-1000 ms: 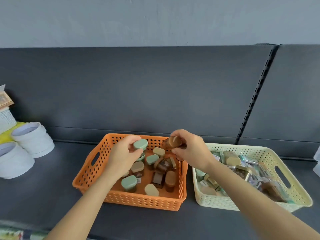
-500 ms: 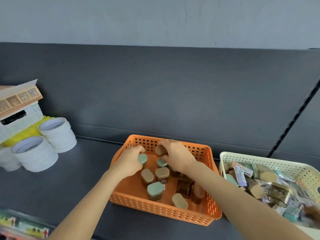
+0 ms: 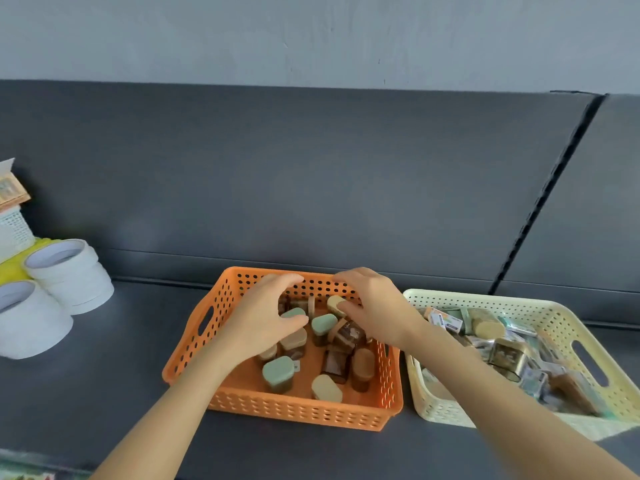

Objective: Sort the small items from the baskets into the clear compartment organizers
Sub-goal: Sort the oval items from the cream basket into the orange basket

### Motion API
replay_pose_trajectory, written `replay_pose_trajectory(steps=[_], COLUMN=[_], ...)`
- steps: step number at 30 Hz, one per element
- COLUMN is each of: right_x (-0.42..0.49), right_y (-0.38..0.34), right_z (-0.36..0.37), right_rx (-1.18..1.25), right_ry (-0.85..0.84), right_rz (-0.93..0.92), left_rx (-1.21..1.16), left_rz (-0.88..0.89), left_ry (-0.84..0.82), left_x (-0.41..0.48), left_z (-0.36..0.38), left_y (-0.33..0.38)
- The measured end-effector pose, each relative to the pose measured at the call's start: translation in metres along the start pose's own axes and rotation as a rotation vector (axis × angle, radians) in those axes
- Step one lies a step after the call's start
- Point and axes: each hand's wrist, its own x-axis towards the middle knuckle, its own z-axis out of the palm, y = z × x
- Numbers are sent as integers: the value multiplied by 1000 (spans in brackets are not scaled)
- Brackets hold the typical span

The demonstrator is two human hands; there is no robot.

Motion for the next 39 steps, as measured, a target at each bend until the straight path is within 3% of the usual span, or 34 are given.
replay_pose_trajectory(steps=[19,35,39], right_x=[-154,-180,-179], right_y=[116,161,163], right_z=[-83,-112,-111], right_rx=[-89,-89,-166], right_ry=[114,-214,-311], right_rz=[409,593,581], left_rx=[112,288,387], left_rz=[383,524,581], left_ry=[-245,-457,-428], left_x=[7,46,50], left_z=[101,174,186], left_y=[137,202,199])
